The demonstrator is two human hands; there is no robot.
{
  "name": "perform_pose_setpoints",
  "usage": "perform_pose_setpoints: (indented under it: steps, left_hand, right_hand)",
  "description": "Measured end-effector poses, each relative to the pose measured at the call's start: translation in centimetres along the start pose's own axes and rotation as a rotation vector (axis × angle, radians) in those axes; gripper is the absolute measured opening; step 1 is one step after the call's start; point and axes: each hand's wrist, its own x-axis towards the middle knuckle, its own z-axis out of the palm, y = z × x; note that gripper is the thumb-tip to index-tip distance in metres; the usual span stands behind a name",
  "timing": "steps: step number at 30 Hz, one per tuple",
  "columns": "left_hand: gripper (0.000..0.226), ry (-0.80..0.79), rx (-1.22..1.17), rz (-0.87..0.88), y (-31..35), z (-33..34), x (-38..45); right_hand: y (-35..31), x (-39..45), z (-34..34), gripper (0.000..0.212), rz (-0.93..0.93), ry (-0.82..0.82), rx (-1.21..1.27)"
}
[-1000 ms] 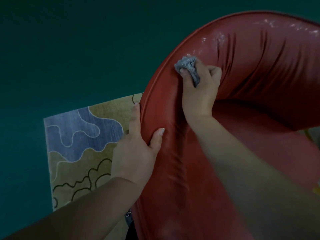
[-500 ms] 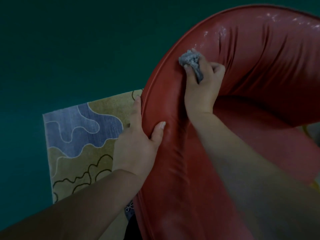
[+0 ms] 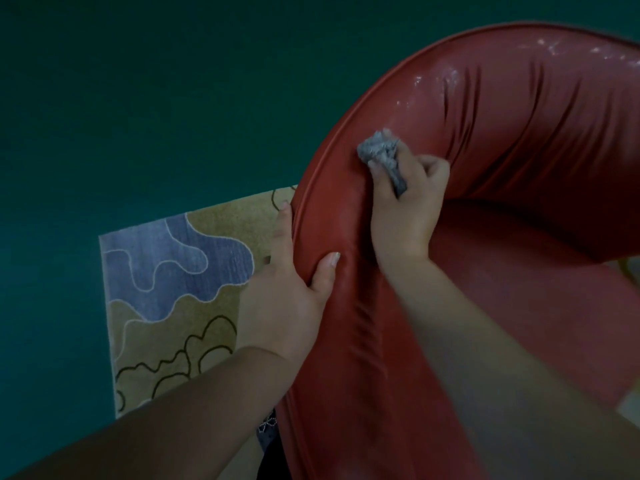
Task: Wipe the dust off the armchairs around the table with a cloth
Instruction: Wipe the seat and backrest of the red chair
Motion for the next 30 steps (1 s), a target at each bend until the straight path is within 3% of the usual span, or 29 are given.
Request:
perform_pose_setpoints:
  steps: [5, 9, 13, 18, 30]
  left_hand:
    - [0.080, -0.021, 0.032, -0.023, 0.3, -0.2, 0.1]
    - [0.079, -0.048, -0.014, -0.033, 0.6, -0.5, 0.2]
    - [0.078, -0.070, 0.007, -0.032, 1.0, -1.0, 0.1]
    - [0.075, -0.161, -0.008, -0.078, 1.2, -1.5, 0.3]
    - [0.058, -0.496, -0.125, 0.217, 3.5, -3.4, 13.1]
  right_hand:
    - [-0.1, 1.0, -1.1, 0.038, -0.065, -0.115, -0.076]
    - [-0.9, 4.2, -0.3, 0.042, 0.031, -0.127, -0.061]
    - [-1.3, -0.5, -1.0, 0.042, 0.006, -0.120, -0.076]
    - [-1.8, -1.7, -1.9, 0.039, 0.132, -0.111, -0.085]
    - [-3.5, -1.6, -0.9, 0.035, 0.472, 0.165, 0.015]
